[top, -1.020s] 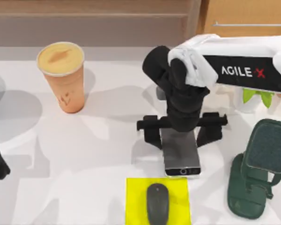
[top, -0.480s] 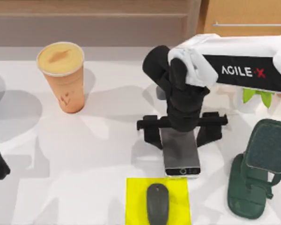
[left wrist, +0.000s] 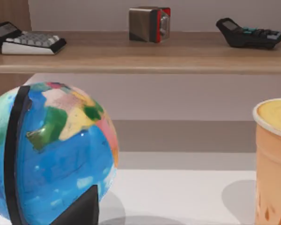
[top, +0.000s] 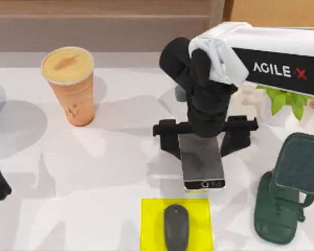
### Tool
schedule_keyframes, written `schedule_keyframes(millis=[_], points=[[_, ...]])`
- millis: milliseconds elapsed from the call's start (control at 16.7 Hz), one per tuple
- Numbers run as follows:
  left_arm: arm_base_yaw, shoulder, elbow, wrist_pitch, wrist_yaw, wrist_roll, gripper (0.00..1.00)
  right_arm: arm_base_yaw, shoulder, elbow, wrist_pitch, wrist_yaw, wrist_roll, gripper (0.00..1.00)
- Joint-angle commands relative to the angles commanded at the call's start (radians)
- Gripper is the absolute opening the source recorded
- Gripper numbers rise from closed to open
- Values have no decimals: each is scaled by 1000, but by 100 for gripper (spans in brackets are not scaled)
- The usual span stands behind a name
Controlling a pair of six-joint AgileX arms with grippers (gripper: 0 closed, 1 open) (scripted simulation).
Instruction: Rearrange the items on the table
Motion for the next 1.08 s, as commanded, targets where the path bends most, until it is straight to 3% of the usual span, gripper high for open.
schedule_keyframes(millis=[240,420,780,1080], points=[[0,0,0,0,0,0,100,10,-6,-10,-1,9,12,0],[0,0,0,0,0,0,100,94,-91,-77,-27,92,106,0],[0,0,0,0,0,0,100,406,-443,-369,-77,437,487,0],[0,0,0,0,0,0,100,539,-641,-527,-103,660,689,0]])
